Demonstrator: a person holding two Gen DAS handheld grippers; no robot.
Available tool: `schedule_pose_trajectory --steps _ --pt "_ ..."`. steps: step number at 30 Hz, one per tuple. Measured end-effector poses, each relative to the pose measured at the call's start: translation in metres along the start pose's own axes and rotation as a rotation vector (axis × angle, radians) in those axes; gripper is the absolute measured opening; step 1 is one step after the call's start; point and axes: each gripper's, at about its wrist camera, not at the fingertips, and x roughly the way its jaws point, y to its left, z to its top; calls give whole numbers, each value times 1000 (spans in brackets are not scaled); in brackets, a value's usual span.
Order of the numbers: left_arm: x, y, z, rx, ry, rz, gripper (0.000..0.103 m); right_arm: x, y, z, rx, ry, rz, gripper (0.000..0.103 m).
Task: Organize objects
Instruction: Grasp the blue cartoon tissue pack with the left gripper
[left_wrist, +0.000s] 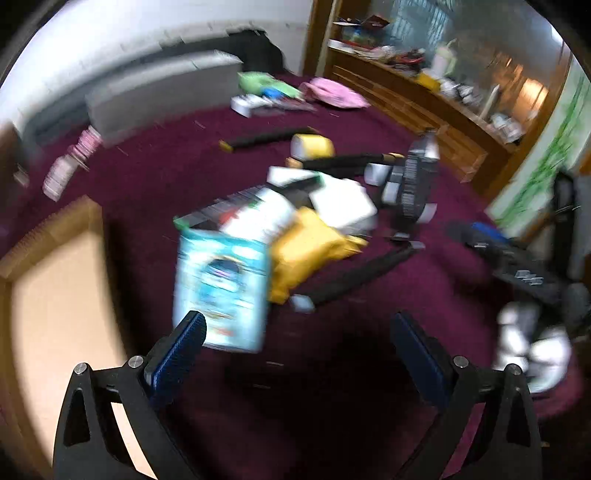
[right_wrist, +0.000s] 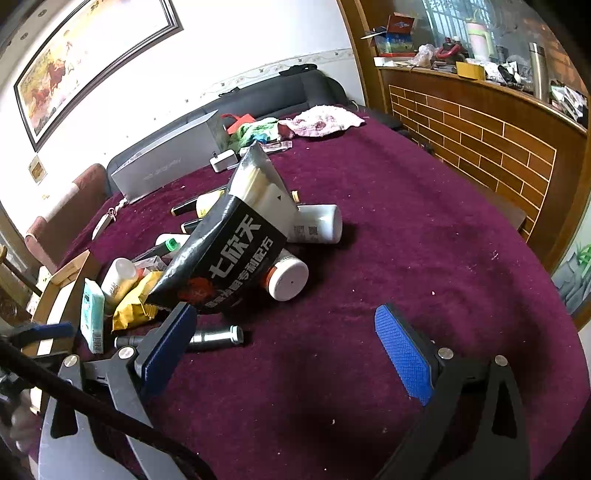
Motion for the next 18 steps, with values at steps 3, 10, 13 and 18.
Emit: schedule_pose_trajectory --steps 3,10,13,18 --pt "4 4 5 36 -21 160 98 1 4 -1 -19 2 -9 98" --pt "47 10 13 75 70 288 98 2 1 -1 -7 7 -15 98" --pt "50 5 14 62 75 286 98 3 2 -1 -10 9 -15 98" --pt "53 4 15 17 84 285 97 5 2 -1 -6 15 -15 98"
